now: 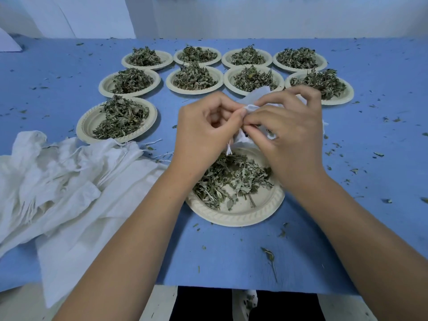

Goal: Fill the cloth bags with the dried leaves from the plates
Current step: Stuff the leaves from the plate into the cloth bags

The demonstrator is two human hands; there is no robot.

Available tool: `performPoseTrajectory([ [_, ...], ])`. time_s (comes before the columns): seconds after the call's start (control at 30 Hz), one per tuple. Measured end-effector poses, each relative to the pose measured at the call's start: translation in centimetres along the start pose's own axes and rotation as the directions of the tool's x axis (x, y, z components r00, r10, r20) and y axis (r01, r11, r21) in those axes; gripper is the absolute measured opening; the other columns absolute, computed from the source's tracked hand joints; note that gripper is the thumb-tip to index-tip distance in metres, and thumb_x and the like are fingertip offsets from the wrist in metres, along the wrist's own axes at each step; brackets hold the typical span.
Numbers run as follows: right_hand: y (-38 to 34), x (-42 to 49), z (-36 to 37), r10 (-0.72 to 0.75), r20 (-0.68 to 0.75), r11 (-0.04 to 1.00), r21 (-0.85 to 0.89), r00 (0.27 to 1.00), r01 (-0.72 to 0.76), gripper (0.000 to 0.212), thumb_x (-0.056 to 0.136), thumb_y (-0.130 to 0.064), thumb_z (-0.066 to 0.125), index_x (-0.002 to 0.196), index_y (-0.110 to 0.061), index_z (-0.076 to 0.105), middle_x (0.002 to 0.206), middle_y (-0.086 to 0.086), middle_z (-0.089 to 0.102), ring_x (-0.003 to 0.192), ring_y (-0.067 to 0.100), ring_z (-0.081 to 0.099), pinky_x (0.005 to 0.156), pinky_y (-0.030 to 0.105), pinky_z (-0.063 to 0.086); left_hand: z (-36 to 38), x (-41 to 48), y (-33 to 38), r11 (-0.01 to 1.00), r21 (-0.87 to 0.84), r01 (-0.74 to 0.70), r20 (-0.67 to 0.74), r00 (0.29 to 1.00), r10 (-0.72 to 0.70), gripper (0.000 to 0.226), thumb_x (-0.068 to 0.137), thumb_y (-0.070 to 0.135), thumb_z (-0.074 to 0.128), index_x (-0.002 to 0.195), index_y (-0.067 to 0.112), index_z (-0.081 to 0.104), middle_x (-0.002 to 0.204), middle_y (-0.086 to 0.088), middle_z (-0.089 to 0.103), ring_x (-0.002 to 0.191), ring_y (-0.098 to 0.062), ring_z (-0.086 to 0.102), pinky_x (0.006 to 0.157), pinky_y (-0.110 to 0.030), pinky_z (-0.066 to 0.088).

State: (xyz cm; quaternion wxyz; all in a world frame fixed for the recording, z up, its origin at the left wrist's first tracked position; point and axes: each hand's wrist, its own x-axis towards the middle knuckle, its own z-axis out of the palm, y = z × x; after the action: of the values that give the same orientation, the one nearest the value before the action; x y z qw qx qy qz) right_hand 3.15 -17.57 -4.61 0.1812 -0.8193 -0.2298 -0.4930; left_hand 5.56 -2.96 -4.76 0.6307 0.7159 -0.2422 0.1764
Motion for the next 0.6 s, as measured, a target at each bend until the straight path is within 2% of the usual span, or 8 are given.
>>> performPoseTrajectory([
  [0.07, 0.0, -0.1, 0.5, -0.023, 0.076, 1.000, -0.008, 0.997, 0.023, 0.017, 0.083, -0.006, 0.067, 0.067, -0.011, 0.071, 0.071, -0.003, 0.071, 0.095, 0.021, 0.068, 0.099, 0.039, 0.027, 0.0, 0.0, 0.1, 1.000, -0.013, 0.006, 0.019, 1.000, -0.006, 0.016, 0.088, 0.006, 0.068, 0.078, 0.017, 0.066, 0.054, 0.010, 0.062, 0.045, -0.002, 0.055, 0.049, -0.013, 0.041],
  [0.13, 0.0, -0.3, 0.6, -0.009, 0.190, 0.999, 0.055, 0.982, -0.001, 0.017, 0.077, 0.000, 0.064, 0.064, -0.008, 0.069, 0.074, 0.002, 0.072, 0.102, 0.023, 0.067, 0.104, 0.049, 0.027, 0.1, 0.0, 0.1, 1.000, 0.010, 0.011, 0.015, 1.000, -0.011, 0.016, 0.088, 0.006, 0.069, 0.077, 0.018, 0.066, 0.054, 0.011, 0.061, 0.045, -0.001, 0.054, 0.048, -0.013, 0.041],
  [0.17, 0.1, -0.3, 0.6, 0.014, 0.256, 0.994, 0.100, 0.966, -0.041, 0.017, 0.078, -0.001, 0.062, 0.065, -0.008, 0.070, 0.075, 0.003, 0.072, 0.106, 0.024, 0.065, 0.105, 0.051, 0.026, 0.1, 0.0, 0.2, 1.000, 0.016, 0.016, 0.002, 1.000, -0.016, 0.016, 0.088, 0.006, 0.069, 0.076, 0.018, 0.066, 0.053, 0.011, 0.061, 0.045, -0.001, 0.054, 0.048, -0.013, 0.041],
  [0.23, 0.3, -0.2, 0.1, 0.069, 0.337, 0.977, 0.169, 0.939, -0.132, 0.013, 0.082, -0.011, 0.061, 0.079, -0.011, 0.073, 0.085, -0.003, 0.072, 0.114, 0.021, 0.059, 0.108, 0.048, 0.020, 0.0, 0.1, 0.2, 1.000, 0.013, 0.022, -0.047, 0.999, -0.021, 0.017, 0.089, 0.006, 0.068, 0.076, 0.016, 0.065, 0.052, 0.009, 0.059, 0.044, -0.002, 0.053, 0.048, -0.014, 0.041],
  [0.33, 0.9, 0.3, -0.6, 0.089, 0.275, 0.983, 0.130, 0.957, -0.129, 0.020, 0.080, -0.028, 0.071, 0.097, -0.018, 0.072, 0.100, -0.010, 0.069, 0.114, 0.017, 0.056, 0.102, 0.038, 0.017, -0.3, 0.3, 0.1, 0.999, 0.020, 0.025, -0.128, 0.992, -0.023, 0.013, 0.090, 0.005, 0.066, 0.078, 0.012, 0.066, 0.054, 0.005, 0.060, 0.044, -0.007, 0.054, 0.049, -0.018, 0.044],
  [0.47, 1.0, 0.4, -0.7, 0.099, 0.193, 0.992, 0.056, 0.976, -0.111, 0.010, 0.081, -0.027, 0.072, 0.085, -0.019, 0.070, 0.086, -0.016, 0.065, 0.105, 0.018, 0.056, 0.098, 0.031, 0.017, -0.5, 0.4, 0.1, 0.999, -0.013, 0.046, -0.186, 0.981, -0.048, 0.008, 0.089, 0.003, 0.065, 0.082, 0.004, 0.066, 0.058, -0.005, 0.061, 0.046, -0.011, 0.054, 0.050, -0.022, 0.045],
  [0.6, 0.2, 0.1, -0.3, 0.073, 0.145, 0.992, 0.087, 0.987, -0.087, 0.009, 0.082, -0.021, 0.072, 0.075, -0.016, 0.072, 0.075, -0.011, 0.067, 0.097, 0.020, 0.062, 0.096, 0.037, 0.020, -0.4, 0.4, -0.1, 0.999, -0.012, 0.039, -0.143, 0.989, -0.041, 0.009, 0.090, 0.004, 0.066, 0.081, 0.005, 0.066, 0.054, 0.002, 0.060, 0.044, -0.008, 0.053, 0.049, -0.019, 0.044],
])
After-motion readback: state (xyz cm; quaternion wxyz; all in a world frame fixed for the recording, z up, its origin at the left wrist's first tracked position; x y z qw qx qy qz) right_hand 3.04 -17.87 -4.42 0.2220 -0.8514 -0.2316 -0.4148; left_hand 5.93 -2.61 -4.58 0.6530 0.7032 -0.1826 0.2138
